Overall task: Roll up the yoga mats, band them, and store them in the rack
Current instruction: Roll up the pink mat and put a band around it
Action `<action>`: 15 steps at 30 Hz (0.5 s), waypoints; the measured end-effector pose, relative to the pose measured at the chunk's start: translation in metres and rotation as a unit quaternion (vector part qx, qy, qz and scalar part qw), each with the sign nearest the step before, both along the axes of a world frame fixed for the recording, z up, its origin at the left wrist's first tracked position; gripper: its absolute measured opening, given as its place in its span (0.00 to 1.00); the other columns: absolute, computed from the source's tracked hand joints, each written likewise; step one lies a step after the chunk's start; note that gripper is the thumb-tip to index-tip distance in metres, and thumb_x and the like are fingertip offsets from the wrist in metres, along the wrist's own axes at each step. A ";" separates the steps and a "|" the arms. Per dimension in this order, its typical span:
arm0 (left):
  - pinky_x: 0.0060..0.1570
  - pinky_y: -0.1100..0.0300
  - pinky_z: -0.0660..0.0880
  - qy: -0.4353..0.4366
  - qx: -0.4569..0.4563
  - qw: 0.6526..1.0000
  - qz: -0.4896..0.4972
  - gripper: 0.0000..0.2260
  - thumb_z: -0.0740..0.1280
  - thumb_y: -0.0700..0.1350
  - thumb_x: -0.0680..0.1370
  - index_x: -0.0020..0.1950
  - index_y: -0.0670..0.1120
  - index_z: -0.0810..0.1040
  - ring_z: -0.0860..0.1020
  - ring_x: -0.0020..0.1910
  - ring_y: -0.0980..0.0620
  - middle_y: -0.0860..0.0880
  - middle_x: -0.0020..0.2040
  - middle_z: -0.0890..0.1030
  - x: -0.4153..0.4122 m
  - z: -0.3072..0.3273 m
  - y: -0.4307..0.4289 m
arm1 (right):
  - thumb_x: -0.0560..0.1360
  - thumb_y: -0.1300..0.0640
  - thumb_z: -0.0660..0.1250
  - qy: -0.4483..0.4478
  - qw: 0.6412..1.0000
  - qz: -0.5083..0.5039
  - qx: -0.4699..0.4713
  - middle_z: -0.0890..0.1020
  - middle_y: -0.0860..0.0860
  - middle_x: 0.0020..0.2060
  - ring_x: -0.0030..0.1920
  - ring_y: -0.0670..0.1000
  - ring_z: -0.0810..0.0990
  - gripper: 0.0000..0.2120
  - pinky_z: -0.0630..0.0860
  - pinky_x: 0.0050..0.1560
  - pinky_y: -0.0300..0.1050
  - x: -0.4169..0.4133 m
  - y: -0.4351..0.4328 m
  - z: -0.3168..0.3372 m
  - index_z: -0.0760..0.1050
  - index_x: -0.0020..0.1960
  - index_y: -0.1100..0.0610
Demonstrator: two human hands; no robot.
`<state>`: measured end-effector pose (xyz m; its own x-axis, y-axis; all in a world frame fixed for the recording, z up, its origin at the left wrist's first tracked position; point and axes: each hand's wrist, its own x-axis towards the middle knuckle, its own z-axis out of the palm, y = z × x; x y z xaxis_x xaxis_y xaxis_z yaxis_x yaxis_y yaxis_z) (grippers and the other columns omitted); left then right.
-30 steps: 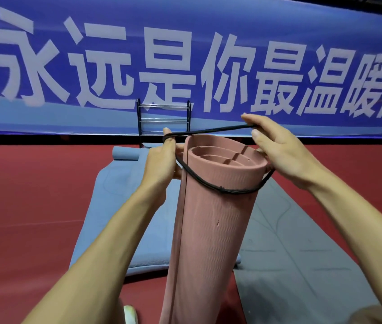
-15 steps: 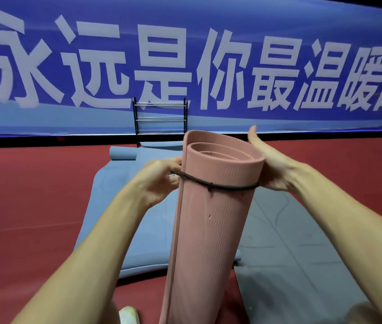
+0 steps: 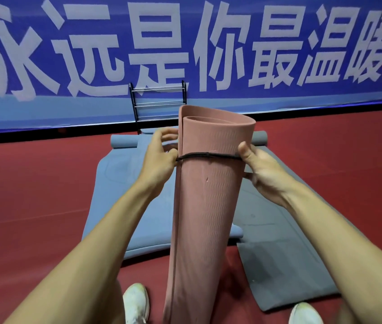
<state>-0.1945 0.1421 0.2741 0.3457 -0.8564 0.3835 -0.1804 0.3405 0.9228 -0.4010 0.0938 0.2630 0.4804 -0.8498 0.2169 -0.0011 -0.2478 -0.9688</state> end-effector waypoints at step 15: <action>0.41 0.70 0.75 -0.050 0.125 0.987 -0.093 0.24 0.50 0.30 0.76 0.57 0.50 0.80 0.79 0.43 0.61 0.56 0.49 0.82 0.006 -0.013 0.005 | 0.46 0.22 0.70 -0.033 0.999 -0.034 0.004 0.77 0.43 0.64 0.62 0.43 0.76 0.58 0.76 0.55 0.49 0.007 0.013 -0.002 0.65 0.70 0.48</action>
